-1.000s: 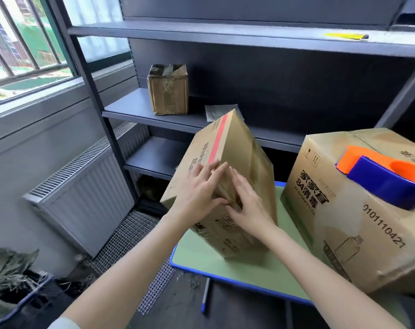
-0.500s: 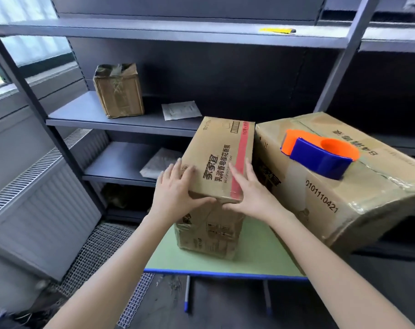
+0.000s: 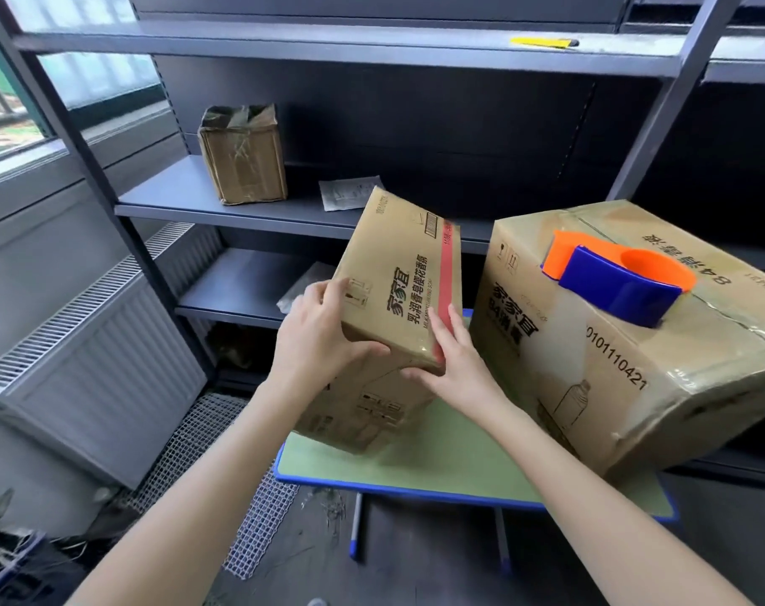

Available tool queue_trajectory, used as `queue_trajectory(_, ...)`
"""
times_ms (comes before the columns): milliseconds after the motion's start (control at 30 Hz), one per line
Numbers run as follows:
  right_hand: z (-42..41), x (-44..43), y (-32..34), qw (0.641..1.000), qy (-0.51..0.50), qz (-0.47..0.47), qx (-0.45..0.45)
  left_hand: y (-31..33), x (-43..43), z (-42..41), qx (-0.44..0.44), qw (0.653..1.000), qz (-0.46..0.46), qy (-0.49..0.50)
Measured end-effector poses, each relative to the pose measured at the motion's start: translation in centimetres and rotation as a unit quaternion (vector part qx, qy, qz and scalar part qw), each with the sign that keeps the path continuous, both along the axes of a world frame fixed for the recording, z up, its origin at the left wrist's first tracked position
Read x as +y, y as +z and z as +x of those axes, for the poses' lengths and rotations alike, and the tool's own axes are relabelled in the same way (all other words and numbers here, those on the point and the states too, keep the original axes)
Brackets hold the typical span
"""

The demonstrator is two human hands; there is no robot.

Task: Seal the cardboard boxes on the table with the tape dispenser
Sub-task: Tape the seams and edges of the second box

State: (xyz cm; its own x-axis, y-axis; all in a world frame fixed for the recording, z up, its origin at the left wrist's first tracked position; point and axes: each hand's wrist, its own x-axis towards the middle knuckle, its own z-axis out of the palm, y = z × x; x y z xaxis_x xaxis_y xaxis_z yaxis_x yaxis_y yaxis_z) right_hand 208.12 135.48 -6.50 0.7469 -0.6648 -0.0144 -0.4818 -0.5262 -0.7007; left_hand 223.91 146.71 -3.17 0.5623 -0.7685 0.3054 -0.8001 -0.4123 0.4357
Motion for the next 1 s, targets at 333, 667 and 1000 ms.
queue_trajectory(333, -0.1, 0.1, -3.4, 0.999, -0.024, 0.023, 0.032, -1.4, -1.3, -3.2, -0.101, 0.981, 0.082, -0.143)
queue_trajectory(667, -0.9, 0.3, -5.4, 0.996, -0.004, 0.044, 0.080, -8.7, -2.6, -4.2, 0.014, 0.947, 0.133, -0.292)
queue_trajectory(1000, 0.6, 0.7, -5.3, 0.978, 0.032, -0.047, 0.202, -8.9, -2.4, -1.0, 0.063, 0.972, 0.089, -0.208)
